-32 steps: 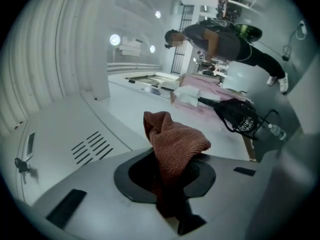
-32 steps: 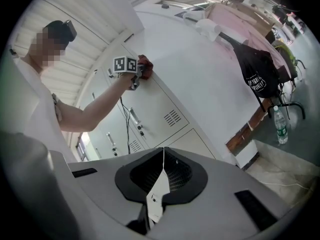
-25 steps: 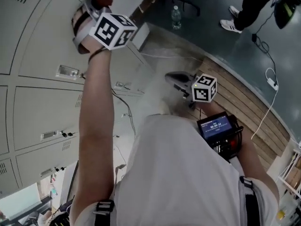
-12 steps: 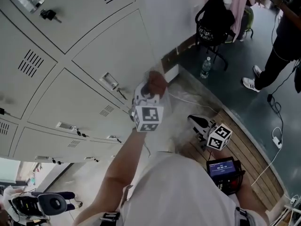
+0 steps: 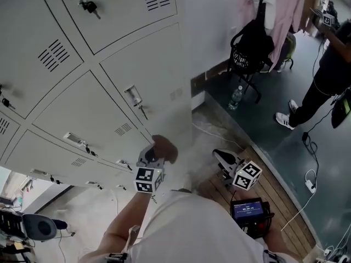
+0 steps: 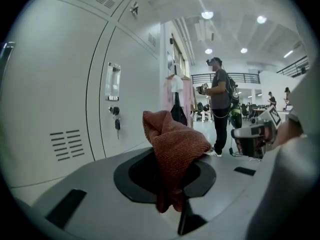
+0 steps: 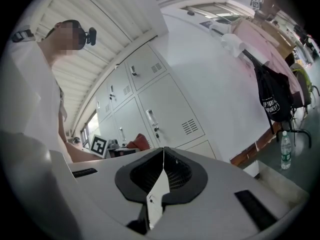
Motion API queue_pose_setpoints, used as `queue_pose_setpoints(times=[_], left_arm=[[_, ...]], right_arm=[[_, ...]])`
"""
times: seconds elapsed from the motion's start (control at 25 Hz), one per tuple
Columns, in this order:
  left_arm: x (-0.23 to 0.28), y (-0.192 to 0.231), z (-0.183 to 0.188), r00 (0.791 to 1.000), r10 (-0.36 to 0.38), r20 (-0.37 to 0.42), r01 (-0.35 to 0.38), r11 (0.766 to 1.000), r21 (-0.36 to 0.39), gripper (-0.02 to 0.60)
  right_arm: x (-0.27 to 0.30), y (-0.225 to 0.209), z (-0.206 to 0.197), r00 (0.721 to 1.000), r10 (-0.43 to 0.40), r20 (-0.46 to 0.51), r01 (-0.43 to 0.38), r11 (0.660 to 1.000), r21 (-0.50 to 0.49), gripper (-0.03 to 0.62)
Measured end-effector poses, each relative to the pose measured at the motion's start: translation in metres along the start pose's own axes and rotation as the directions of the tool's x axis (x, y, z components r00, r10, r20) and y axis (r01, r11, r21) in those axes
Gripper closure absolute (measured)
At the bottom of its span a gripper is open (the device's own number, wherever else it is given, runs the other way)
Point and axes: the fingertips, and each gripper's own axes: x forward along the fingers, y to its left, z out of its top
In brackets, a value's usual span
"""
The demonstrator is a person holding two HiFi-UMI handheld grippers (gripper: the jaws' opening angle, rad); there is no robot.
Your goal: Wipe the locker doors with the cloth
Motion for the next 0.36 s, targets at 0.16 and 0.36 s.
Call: queue_pose_setpoints(times=[0.16,0.36], left_arm=[[-0.006,-0.025,-0.024,0.998,-0.061,-0.026,0.061,0.998,-0.015,0.511],[-0.006,-0.045,-0.025,0.993,-0.116,-0.029,0.116,0.993,0.014,0.511]], right_arm=[[-0.001,0.004,-0.006,1.000,-0.001,-0.019,0.000,1.000,-0.007,0.577],[-0.006,0.011,-0.007,1.000,-0.005,-0.005,0.005,1.000,-0.004,0.577]])
